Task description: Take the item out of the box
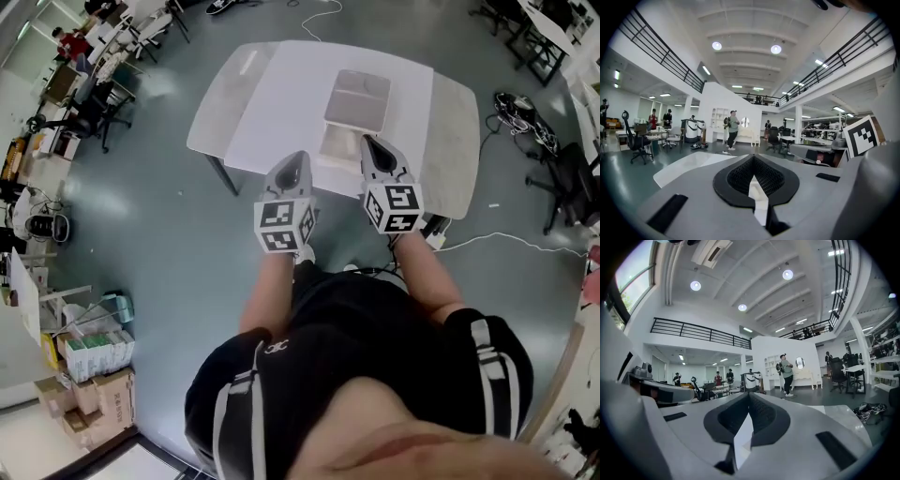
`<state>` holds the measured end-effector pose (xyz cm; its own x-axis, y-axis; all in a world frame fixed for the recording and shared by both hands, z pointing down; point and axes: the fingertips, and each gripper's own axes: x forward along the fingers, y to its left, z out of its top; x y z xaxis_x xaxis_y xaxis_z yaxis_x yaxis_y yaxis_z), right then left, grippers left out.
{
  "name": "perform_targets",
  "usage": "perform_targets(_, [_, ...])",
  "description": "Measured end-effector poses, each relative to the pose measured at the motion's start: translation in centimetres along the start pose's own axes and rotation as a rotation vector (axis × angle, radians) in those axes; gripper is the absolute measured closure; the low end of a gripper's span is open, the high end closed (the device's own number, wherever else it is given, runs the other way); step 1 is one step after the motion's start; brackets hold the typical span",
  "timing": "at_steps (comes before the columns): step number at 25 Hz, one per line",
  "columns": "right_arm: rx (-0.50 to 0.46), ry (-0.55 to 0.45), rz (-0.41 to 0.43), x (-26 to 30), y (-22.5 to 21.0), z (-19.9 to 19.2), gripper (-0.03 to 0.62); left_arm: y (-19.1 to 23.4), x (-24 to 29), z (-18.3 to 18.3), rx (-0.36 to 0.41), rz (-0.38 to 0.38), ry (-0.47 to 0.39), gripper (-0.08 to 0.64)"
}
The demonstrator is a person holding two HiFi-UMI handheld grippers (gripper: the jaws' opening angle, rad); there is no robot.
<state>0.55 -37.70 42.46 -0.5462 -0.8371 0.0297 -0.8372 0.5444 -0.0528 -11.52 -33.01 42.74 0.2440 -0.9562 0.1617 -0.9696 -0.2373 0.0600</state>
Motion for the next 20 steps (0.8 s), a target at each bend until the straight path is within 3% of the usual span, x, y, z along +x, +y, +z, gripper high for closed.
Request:
perform_targets(12, [0.003, 0.108, -0.175, 5.1, -2.6, -4.3, 0.578, 3.2, 6.8, 0.0, 0.014, -0.167, 0.038, 0.548])
perform_targets(15, [0.015, 0.146, -0.167, 6.0, -3.0, -5.8, 0.575, 3.3, 7.9, -0.3, 0.015, -0.193, 0.047, 0.548])
perform_targets(20, [0.018, 0.248, -0.179, 7.2, -3.8, -8.8, 0.517, 3.6, 9.0, -0.9, 0.008, -0.213, 0.062, 0.548])
